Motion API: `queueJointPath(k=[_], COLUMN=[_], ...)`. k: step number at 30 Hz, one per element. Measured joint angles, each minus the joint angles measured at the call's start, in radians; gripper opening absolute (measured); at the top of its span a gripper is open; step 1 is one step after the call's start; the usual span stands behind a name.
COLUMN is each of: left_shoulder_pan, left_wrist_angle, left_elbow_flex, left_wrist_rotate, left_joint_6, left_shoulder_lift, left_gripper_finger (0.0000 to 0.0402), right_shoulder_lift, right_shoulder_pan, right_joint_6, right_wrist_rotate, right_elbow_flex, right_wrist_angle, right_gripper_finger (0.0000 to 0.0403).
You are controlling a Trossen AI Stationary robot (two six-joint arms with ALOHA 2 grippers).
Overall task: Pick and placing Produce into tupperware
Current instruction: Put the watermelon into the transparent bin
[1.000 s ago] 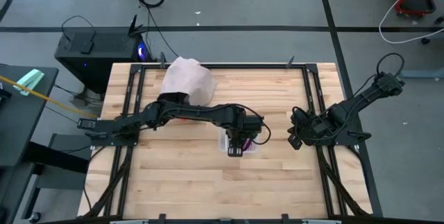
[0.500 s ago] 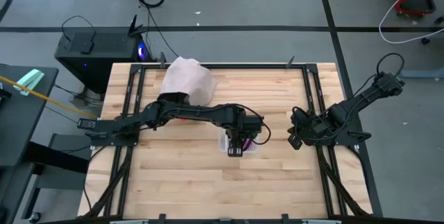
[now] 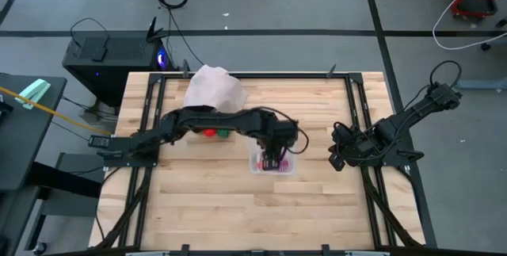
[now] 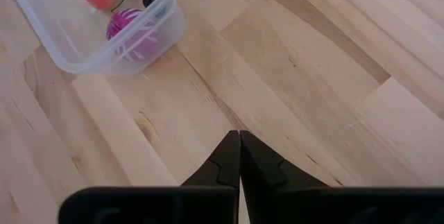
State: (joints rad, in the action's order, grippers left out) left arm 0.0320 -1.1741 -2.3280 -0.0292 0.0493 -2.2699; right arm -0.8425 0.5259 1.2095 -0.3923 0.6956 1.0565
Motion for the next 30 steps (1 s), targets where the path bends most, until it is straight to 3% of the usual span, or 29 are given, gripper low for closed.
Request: queueJointPath(k=[5,10,14,21,30], left_shoulder_pan=[-0.04,-0.067,-0.053,0.042,0.24], left_wrist_angle=[0.002,-0.032,-0.11,-0.291,-0.397], left_elbow_flex=[0.0,0.0,0.0,0.002,0.004], left_wrist_rotate=[-0.112,-0.17,-0.281,-0.477,-0.654], left_joint_6=[0.081,0.301,0.449,0.646,1.078], left_shoulder_lift=[0.08,0.133,0.147,0.171,0.249], left_gripper_finger=[0.0157,0.0162,0.0162,0.0162,0.0151], right_shoulder_lift=[0.0,0.0,0.0,0.0,-0.001], right_shoulder_pan=[0.0,0.0,0.0,0.0,0.0], right_joint_6=[0.0,0.001,0.001,-0.006,-0.061], right_wrist_rotate=[0.0,0.0,-0.009,-0.015,-0.019], right_elbow_flex=[0.0,0.0,0.0,0.0,0.0], right_wrist_angle=[0.0,0.001,0.0,0.0,-0.004], right_gripper_finger=[0.0012,0.0012,0.0012,0.0012,0.0012])
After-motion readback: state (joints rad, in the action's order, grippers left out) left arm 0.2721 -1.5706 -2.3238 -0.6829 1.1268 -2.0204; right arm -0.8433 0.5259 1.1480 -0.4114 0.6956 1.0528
